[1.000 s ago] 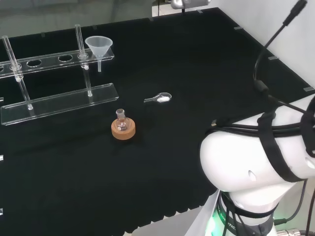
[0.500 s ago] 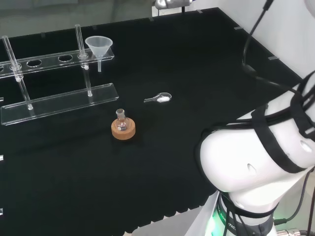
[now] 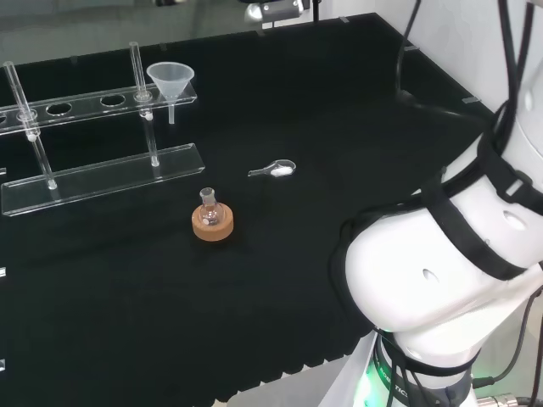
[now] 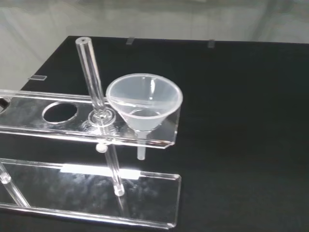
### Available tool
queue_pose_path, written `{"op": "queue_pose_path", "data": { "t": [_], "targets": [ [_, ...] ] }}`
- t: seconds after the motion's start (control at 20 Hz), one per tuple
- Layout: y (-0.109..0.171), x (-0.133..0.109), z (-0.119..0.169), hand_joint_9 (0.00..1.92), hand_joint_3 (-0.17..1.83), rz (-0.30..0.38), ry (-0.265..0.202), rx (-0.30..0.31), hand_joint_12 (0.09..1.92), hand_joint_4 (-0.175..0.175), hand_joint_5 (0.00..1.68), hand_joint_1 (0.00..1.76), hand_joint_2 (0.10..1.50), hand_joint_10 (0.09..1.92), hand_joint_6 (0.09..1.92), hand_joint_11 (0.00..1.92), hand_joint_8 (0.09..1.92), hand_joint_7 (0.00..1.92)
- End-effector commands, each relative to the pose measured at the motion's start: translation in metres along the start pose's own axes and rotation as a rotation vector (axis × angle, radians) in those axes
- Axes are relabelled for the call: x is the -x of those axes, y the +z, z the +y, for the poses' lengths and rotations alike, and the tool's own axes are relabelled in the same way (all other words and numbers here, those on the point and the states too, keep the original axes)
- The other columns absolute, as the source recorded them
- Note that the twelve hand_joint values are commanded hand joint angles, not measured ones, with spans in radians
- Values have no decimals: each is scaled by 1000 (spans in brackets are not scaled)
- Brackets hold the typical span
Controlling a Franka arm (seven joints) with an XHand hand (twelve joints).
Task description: Pick up the funnel from the transparent funnel stand.
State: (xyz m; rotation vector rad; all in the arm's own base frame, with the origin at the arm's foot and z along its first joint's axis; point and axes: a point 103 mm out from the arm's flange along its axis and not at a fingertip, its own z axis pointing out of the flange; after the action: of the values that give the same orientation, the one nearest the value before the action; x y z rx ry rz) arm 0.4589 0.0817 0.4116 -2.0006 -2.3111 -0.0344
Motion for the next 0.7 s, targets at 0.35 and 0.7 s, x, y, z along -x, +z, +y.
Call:
{"op": "queue_pose_path", "data": {
  "t": [0.35, 0.7],
  "targets": [
    [44, -38, 49, 0, 5, 34, -21, -41, 87, 47, 0, 159, 634, 87, 87, 0, 87, 0],
    [78, -47, 76, 0, 2, 50, 5, -91, 87, 36, 0, 175, 629, 87, 87, 0, 87, 0]
  ]
}}
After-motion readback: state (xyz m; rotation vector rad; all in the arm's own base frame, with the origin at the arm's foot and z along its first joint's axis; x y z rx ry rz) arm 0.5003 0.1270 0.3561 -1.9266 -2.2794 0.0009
